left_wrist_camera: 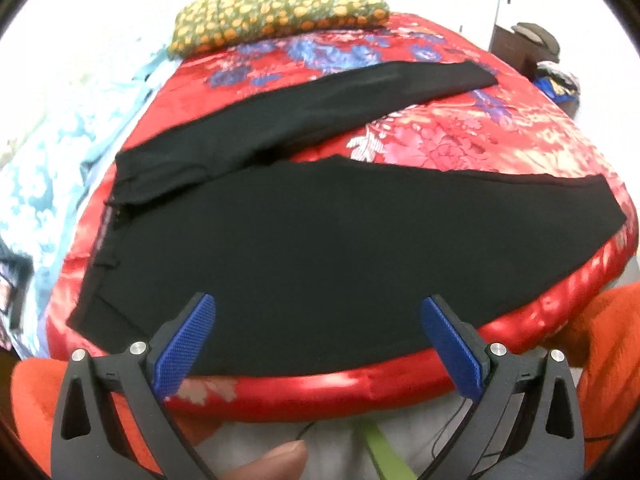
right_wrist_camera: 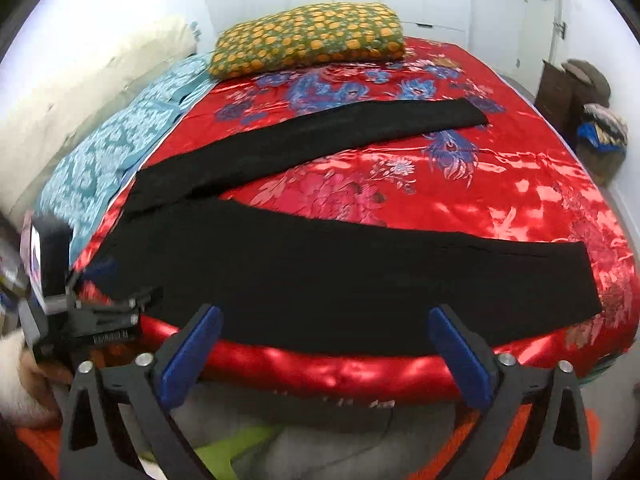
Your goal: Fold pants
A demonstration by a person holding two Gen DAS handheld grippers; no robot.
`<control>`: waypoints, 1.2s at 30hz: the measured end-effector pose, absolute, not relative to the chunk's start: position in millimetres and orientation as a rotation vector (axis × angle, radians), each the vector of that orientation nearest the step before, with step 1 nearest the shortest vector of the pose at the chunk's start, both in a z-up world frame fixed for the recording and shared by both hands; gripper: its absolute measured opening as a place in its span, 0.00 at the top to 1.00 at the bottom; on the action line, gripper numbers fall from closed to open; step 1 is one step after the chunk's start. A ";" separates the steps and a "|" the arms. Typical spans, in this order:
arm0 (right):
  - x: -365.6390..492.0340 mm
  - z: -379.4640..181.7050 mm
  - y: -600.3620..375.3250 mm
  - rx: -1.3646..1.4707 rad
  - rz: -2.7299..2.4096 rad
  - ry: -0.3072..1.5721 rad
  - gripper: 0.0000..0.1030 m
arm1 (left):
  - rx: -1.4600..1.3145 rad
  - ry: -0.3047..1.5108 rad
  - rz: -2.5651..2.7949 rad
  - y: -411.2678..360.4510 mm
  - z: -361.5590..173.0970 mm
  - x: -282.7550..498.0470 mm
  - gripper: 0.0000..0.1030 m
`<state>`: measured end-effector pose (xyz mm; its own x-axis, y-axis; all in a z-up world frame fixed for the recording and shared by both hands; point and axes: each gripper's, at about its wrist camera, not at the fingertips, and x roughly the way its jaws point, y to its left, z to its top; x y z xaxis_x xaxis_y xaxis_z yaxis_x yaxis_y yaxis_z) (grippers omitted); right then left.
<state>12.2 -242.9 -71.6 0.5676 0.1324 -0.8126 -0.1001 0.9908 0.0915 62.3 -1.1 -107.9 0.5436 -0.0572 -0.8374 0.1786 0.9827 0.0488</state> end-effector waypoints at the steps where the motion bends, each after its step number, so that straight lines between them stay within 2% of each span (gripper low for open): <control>1: 6.3 -71.8 -238.2 0.005 0.137 0.949 0.00 | 0.136 0.998 -0.149 -1.8 -104.8 59.9 0.00; 5: -9.6 -78.6 -225.3 -0.057 0.101 0.947 0.00 | 0.091 1.017 -0.199 2.9 -89.7 45.0 0.00; 11: -27.3 -40.3 -216.9 -0.146 0.093 0.780 0.00 | 0.133 0.924 -0.188 16.1 -60.2 30.0 0.00; 15: -33.8 -25.8 -211.7 -0.190 0.106 0.755 0.00 | 0.065 0.938 -0.186 30.0 -52.2 30.9 0.01; 27: -27.4 -11.3 -212.8 -0.094 0.067 0.710 0.00 | 0.121 0.858 -0.105 37.4 -6.6 26.4 0.00; 36: -22.3 15.0 -219.6 -0.154 0.021 0.641 0.00 | 0.031 0.924 0.058 66.8 4.4 47.2 0.01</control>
<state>-22.3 -219.6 15.0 0.8018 -0.0277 -0.5970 -0.0674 0.9884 -0.1364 47.2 66.8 4.4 0.6010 0.0637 -0.7967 -0.0367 0.9980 0.0521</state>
